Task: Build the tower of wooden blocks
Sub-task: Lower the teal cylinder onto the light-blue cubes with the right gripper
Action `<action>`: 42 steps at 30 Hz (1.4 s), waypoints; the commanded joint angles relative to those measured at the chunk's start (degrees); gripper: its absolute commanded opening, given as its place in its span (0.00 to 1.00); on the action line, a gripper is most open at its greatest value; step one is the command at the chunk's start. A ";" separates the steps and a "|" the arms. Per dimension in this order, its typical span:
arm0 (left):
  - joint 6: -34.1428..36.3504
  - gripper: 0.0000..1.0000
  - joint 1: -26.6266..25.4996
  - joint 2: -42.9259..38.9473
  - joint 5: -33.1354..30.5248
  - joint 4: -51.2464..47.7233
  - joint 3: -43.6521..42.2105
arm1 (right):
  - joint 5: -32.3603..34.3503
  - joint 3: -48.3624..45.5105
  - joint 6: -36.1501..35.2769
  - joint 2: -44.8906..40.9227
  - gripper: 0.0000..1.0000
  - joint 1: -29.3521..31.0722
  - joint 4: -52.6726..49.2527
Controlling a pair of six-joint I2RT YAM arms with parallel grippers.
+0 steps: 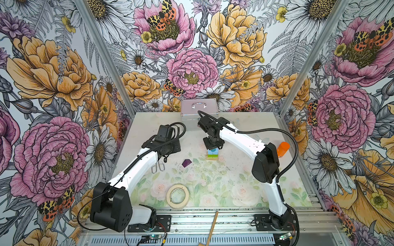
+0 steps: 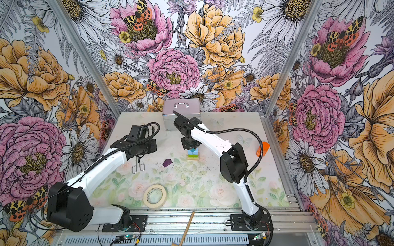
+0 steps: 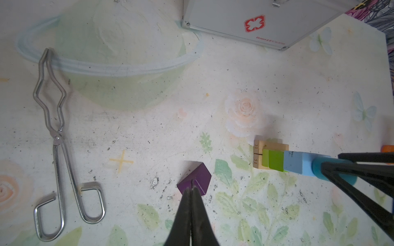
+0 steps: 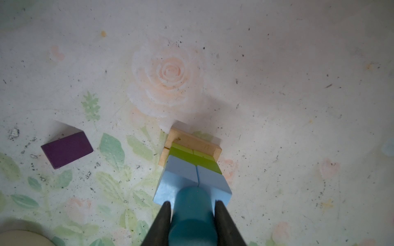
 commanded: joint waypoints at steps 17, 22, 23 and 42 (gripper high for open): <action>0.01 0.06 0.52 -1.22 -1.14 0.96 -0.44 | -0.76 -0.68 0.66 0.32 0.21 -0.37 1.03; -0.02 0.06 0.50 -1.18 -1.06 0.96 -0.44 | -0.71 -0.74 0.72 0.33 0.26 -0.37 1.02; 0.02 0.06 0.50 -1.23 -1.11 0.96 -0.44 | -0.71 -0.73 0.71 0.32 0.27 -0.34 1.03; 0.03 0.06 0.52 -1.32 -1.15 0.96 -0.53 | -0.43 -0.60 0.89 0.50 0.39 -0.40 1.27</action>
